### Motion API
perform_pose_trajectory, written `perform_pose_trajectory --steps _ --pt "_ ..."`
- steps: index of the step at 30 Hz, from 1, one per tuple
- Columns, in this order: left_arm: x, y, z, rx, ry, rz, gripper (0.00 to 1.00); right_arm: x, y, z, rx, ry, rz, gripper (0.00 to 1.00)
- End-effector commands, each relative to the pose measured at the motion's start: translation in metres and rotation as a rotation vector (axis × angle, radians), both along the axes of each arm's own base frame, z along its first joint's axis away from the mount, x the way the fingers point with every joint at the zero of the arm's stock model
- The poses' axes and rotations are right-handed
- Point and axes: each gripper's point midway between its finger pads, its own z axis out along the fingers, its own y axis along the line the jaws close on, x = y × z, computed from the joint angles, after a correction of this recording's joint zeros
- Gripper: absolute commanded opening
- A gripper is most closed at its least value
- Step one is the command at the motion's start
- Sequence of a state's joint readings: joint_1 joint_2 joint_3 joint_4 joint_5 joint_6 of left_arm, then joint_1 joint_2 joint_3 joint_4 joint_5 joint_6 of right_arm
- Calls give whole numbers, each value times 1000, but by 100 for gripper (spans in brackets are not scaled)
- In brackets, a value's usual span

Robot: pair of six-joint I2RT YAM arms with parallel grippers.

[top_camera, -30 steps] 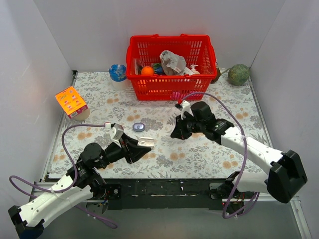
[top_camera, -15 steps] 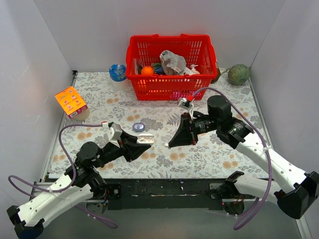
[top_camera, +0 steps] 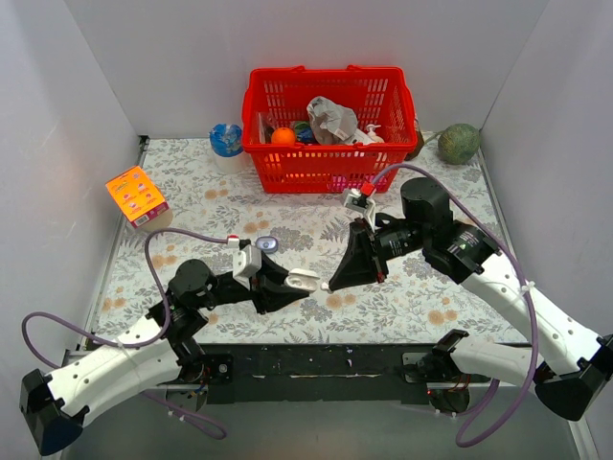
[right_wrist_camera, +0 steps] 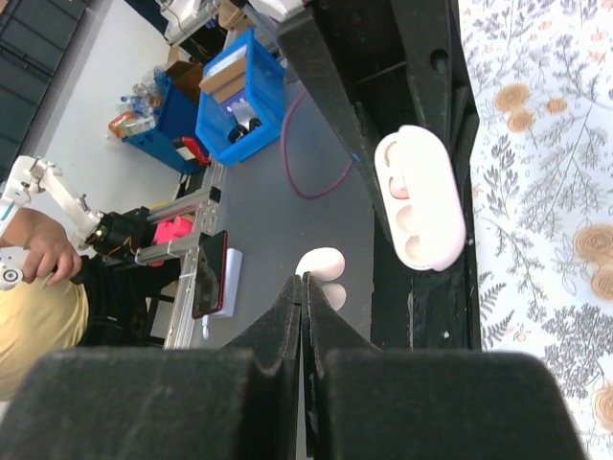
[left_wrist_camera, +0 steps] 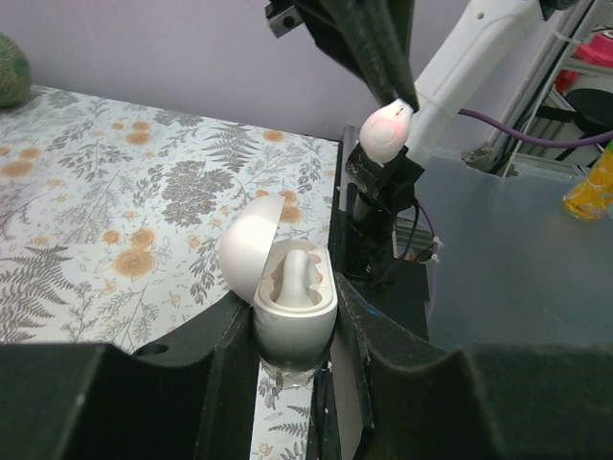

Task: Insert the wireless bluetooth earbuds into the charging case
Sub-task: Place the earbud in the charging case.

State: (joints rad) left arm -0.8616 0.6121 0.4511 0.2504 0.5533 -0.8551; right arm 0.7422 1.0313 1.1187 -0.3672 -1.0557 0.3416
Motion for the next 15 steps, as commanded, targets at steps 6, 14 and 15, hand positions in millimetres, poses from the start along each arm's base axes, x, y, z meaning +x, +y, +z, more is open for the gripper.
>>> perform_pose_trajectory --steps 6,14,15 --pt "-22 -14 14 -20 -80 -187 0 -5 -1 7 -18 -24 17 1" --pt "-33 -20 19 -29 -60 -283 0 -10 1 -1 -42 -8 45 1" --pt "-33 -20 20 -30 -59 -285 0 -10 1 -2 -46 -11 45 1"
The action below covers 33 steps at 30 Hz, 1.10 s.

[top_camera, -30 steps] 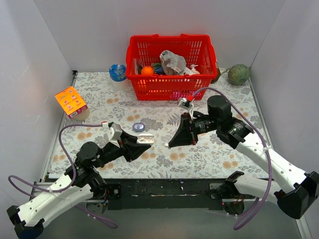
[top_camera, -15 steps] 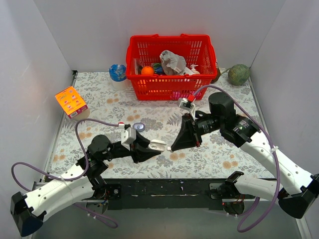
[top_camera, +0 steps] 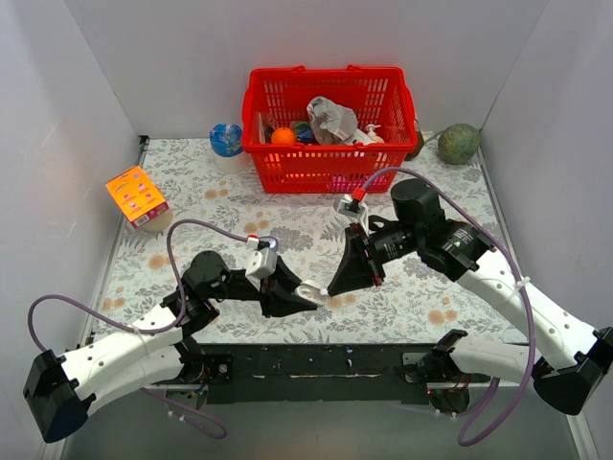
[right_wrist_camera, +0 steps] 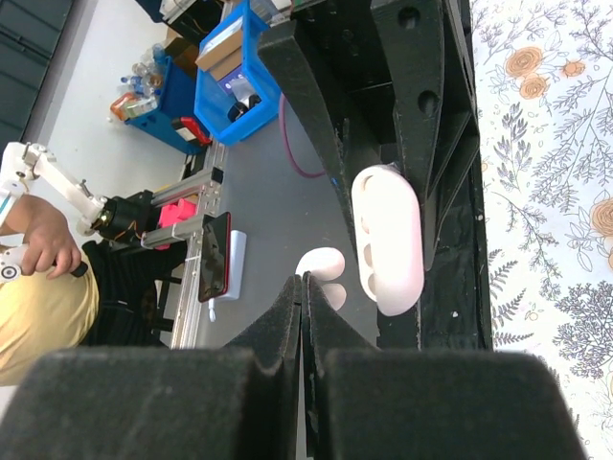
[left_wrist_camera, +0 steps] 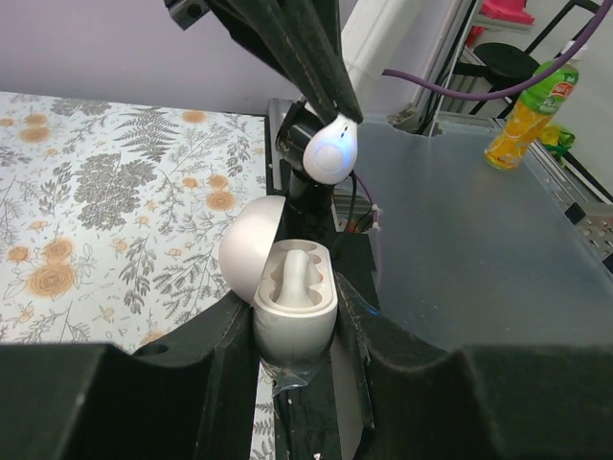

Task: Insert the wireless bluetooth earbuds into the charging case
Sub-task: Place the earbud in the charging case.

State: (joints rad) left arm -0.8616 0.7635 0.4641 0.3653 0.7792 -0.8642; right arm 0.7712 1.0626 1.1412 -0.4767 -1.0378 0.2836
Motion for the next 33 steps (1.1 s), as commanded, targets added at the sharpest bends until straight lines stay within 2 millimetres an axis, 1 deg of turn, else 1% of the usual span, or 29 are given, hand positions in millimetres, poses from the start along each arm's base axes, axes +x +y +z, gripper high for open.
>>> perform_pose_trajectory --steps 1,7,14,21,33 --pt "-9 -2 33 -75 -51 -64 0 -5 0 11 21 -41 27 1" --pt "-10 -6 37 -73 -44 -92 0 -6 -1 2 -11 -38 28 1" --pt "-10 -8 37 -70 -35 -103 0 -8 0 -2 -25 -38 32 1" --pt "-13 -9 38 -73 -23 -127 0 -3 3 -7 -41 -40 17 1" --pt "-17 -7 39 -88 -20 -140 0 6 7 -8 -51 -66 -30 1"
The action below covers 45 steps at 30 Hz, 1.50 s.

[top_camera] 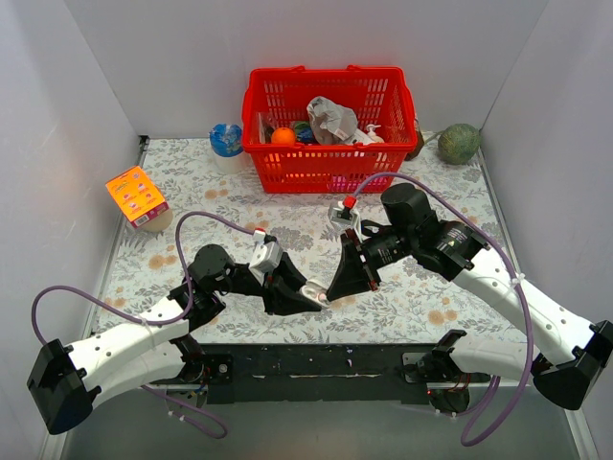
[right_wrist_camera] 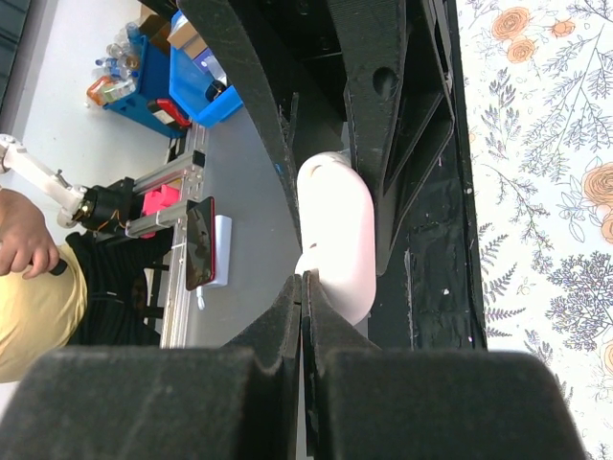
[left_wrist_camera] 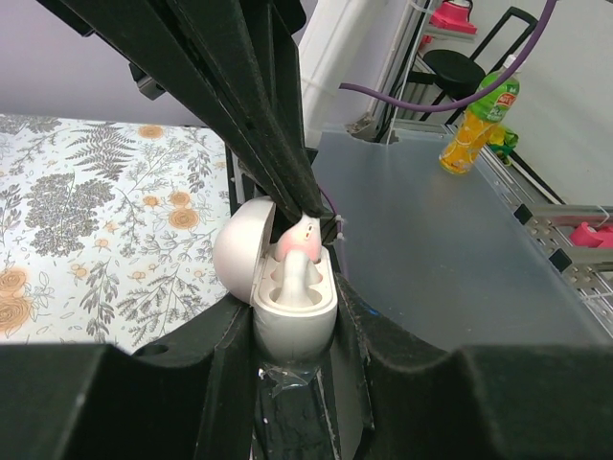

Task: Insert the wireless bluetooth earbuds into the charging case
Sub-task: Place the earbud in the charging case, then close the charging case.

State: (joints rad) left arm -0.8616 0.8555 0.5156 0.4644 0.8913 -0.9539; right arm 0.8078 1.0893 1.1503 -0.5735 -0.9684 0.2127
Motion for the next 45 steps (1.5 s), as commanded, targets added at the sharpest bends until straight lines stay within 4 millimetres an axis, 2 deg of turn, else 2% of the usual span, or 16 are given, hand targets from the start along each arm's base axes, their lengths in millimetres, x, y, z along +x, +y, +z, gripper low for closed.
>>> perform_pose_trajectory --steps 1,7,12,18,26,28,31,32,33,35,36,39,45 --pt "-5 2 23 -71 -55 -19 0 7 4 12 28 -55 -22 1" --pt "-4 3 27 -89 -58 -4 0 11 3 6 -12 -57 -47 3" --pt "-4 4 25 -100 -52 6 0 15 3 11 -20 -70 -74 24" --pt "-3 6 23 -102 -55 21 0 17 1 18 -24 -83 -95 36" --pt "-3 8 24 -104 -62 39 0 19 -3 29 -40 -113 -119 41" --pt "0 10 24 -107 -62 62 0 21 -7 40 -26 -154 -143 41" --pt "7 11 25 -113 -49 117 0 34 -10 56 5 -227 -248 38" --pt "9 12 25 -113 -37 137 0 54 -10 58 1 -279 -358 35" --pt "12 12 24 -111 -28 155 0 63 -15 60 -1 -300 -430 23" --pt "20 14 22 -109 -12 210 0 89 -20 57 -25 -318 -598 8" --pt "21 14 21 -109 -6 221 0 95 -22 54 -35 -314 -632 1" --pt "26 17 24 -119 -7 258 0 101 -14 40 -71 -274 -640 1" --pt "33 18 27 -121 -18 298 0 92 7 32 -57 -230 -540 1"
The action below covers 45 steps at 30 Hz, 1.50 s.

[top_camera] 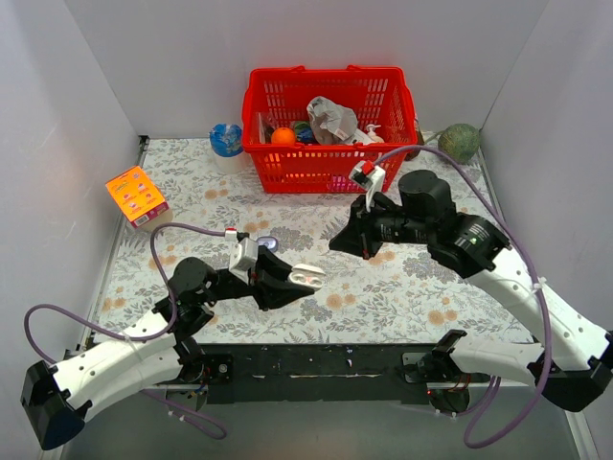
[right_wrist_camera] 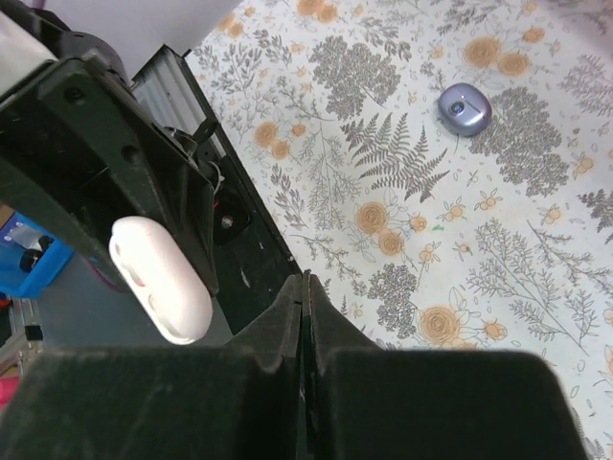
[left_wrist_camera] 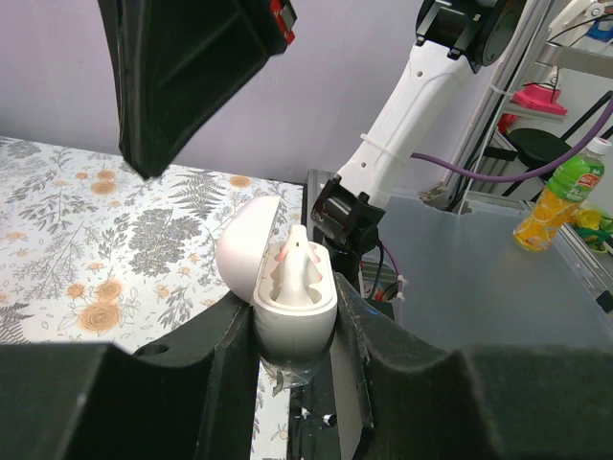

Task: Insert the wireless bluetooth earbuds into the charging case
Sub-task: Close the charging case, then place the charging case at the center of the board.

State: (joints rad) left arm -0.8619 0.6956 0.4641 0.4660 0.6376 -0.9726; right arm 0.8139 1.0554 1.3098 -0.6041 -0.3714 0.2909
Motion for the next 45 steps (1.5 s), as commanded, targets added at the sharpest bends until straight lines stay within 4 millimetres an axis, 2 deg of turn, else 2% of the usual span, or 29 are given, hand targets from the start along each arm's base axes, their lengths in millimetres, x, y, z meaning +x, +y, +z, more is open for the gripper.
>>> perform_pose_trajectory --steps 1,11,16,22,25,26,27,28,29,30,31,32,33,34,36,38,40,41,43,45 --pt "10 0 3 -3 -3 55 0 1 17 1 29 3 25 1" --pt "16 -6 0 3 16 63 0 -24 31 6 34 -10 142 1" --pt "20 -6 3 -5 13 82 0 -33 31 4 33 -12 172 1" --pt "23 -6 4 -4 17 95 0 -34 25 -3 26 -16 149 1" --pt "29 -6 0 5 47 129 0 -21 15 -8 1 -38 44 1" --pt "34 -5 -1 8 65 157 0 -1 0 -14 -30 -79 -100 1" --pt "39 -5 -3 6 116 185 0 9 -11 -19 -41 -84 -192 2" --pt "60 -2 -13 23 190 295 0 20 -21 -20 -33 -111 -283 4" --pt "70 -2 -18 33 253 344 0 31 -42 -20 -16 -152 -405 7" --pt "77 -3 -37 86 368 387 0 32 -48 -52 -56 -126 -435 11" --pt "94 -8 -46 121 424 451 0 32 -51 -65 -62 -123 -446 14" --pt "101 -12 -60 169 467 476 0 30 -54 -73 -60 -119 -452 15" --pt "107 -14 -76 225 511 502 0 28 -56 -97 -106 -86 -453 17" --pt "117 -22 -102 298 569 522 0 25 -57 -106 -128 -63 -450 17" --pt "131 -28 -109 318 606 528 0 18 -60 -129 -174 -2 -444 18" --pt "143 -35 -139 374 680 533 0 11 -59 -133 -155 23 -425 18" --pt "159 -33 -157 385 724 549 0 5 -58 -140 -131 50 -412 19" --pt "163 -34 -180 433 767 557 0 0 -58 -136 -102 57 -402 20" --pt "175 -33 -193 445 804 566 0 -3 -61 -140 -101 63 -400 20" --pt "182 -33 -216 497 839 576 0 -6 -64 -138 -95 56 -397 20"
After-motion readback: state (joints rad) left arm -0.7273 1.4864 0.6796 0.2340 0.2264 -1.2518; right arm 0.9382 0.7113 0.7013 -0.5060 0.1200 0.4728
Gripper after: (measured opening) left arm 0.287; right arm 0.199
